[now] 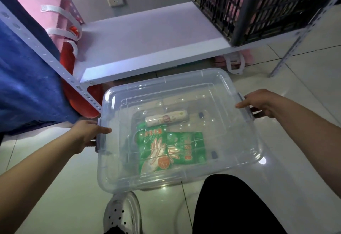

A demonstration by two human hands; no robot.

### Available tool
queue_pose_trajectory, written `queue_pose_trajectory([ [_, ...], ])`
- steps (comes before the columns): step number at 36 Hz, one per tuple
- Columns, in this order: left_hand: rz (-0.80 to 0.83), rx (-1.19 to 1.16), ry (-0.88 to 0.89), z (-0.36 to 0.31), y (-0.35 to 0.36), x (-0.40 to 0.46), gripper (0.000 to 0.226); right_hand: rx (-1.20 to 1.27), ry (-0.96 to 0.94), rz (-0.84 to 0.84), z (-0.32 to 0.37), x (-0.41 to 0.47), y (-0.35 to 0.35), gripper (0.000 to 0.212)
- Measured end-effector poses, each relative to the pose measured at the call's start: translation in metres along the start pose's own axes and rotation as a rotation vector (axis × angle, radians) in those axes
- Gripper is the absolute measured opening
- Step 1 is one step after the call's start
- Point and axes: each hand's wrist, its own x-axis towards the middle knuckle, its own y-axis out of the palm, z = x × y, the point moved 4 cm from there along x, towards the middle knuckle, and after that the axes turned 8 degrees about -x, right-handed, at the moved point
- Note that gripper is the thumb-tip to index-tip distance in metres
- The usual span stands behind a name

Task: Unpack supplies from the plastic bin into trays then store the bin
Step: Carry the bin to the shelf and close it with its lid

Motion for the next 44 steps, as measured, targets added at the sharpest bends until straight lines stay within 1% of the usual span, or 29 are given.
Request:
queue_pose_trajectory([
  [4,-0.061,0.057,0.027,-0.006,0.002,-0.001,0.043,-0.024,-0.022,-0.051,0.005,-0.003,0.001,0.037],
  [7,-0.100,0.143,0.078,-0.012,0.007,-0.004,0.040,-0.058,-0.052,-0.148,0.012,-0.005,0.003,0.035],
  [9,-0.103,0.145,0.083,-0.013,0.007,-0.006,0.039,-0.089,-0.058,-0.200,0.016,-0.007,0.005,0.035],
  [13,-0.090,0.124,0.097,-0.011,0.004,-0.010,0.040,-0.091,-0.071,-0.230,0.011,-0.013,0.005,0.034],
  [15,-0.080,0.080,0.103,-0.007,0.004,-0.011,0.040,-0.012,-0.097,-0.231,0.002,-0.017,0.007,0.034],
  [18,0.010,0.034,0.051,0.002,0.003,-0.017,0.033,0.156,-0.122,-0.244,-0.015,-0.026,0.011,0.044],
  [21,0.129,-0.021,-0.049,0.020,0.000,-0.027,0.026,0.269,-0.029,-0.179,-0.039,-0.037,0.018,0.050],
  [23,0.187,-0.078,-0.097,0.038,0.000,-0.033,0.027,0.314,0.047,-0.109,-0.055,-0.047,0.023,0.049],
  [27,0.274,-0.193,-0.185,0.072,0.006,-0.048,0.037,0.376,0.062,-0.017,-0.078,-0.063,0.025,0.029],
  [30,0.315,-0.274,-0.218,0.085,0.002,-0.056,0.048,0.429,0.091,0.087,-0.086,-0.069,0.025,0.020],
  [32,0.336,-0.319,-0.238,0.091,-0.002,-0.062,0.048,0.460,0.109,0.116,-0.088,-0.070,0.024,0.016],
  [39,0.412,-0.416,-0.230,0.093,-0.003,-0.087,0.050,0.533,0.234,0.234,-0.095,-0.086,0.033,0.006],
  [41,0.439,-0.478,-0.219,0.087,-0.002,-0.093,0.051,0.607,0.214,0.264,-0.093,-0.090,0.030,0.006],
  [44,0.491,-0.597,-0.138,0.058,-0.004,-0.103,0.045,0.730,0.120,0.300,-0.076,-0.093,0.015,0.011],
])
